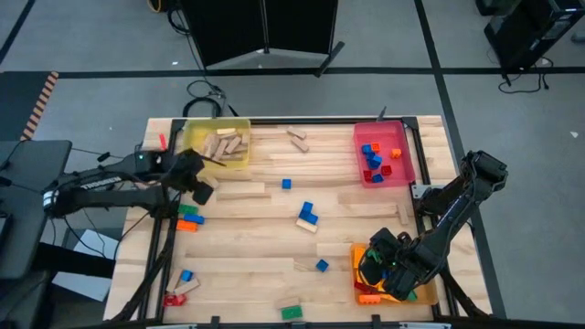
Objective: Sort blocks by size
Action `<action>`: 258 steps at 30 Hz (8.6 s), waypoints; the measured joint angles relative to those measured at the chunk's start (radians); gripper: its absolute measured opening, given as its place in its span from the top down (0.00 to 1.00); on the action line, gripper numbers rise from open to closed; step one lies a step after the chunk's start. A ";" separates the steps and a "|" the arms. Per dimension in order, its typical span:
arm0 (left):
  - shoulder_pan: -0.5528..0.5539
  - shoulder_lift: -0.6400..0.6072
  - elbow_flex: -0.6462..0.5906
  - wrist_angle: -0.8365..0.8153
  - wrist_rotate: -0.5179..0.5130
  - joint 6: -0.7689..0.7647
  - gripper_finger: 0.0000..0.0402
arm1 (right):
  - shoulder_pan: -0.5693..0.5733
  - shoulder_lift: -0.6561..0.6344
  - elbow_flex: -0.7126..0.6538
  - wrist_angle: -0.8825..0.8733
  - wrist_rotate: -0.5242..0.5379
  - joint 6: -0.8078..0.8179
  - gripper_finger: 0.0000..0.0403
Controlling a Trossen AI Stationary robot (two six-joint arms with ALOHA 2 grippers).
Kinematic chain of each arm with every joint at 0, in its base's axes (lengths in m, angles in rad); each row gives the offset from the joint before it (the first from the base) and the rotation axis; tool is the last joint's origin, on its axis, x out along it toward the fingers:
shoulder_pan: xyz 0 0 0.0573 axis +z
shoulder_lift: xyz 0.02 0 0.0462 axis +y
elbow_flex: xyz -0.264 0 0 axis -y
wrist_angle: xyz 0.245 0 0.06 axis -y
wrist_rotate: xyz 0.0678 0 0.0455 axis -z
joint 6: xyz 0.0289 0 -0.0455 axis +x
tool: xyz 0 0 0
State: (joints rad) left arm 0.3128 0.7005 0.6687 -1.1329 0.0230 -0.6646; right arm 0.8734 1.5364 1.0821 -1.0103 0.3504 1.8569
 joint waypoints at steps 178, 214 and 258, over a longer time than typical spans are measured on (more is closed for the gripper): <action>-0.664 1.164 1.120 0.456 -0.179 0.112 0.57 | 0.320 -0.170 0.010 -0.158 -0.273 0.097 0.72; -0.962 1.215 0.736 0.777 -0.167 0.173 0.57 | 0.414 -0.086 -0.097 0.152 -0.235 0.212 0.33; -0.978 1.410 0.741 0.899 -0.438 0.542 0.57 | 0.414 -0.086 -0.097 0.160 -0.239 0.217 0.42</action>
State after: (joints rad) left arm -0.6648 2.1105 1.4093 -0.2335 -0.4146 -0.1221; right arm 1.2869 1.4502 0.9852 -0.8499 0.1116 2.0741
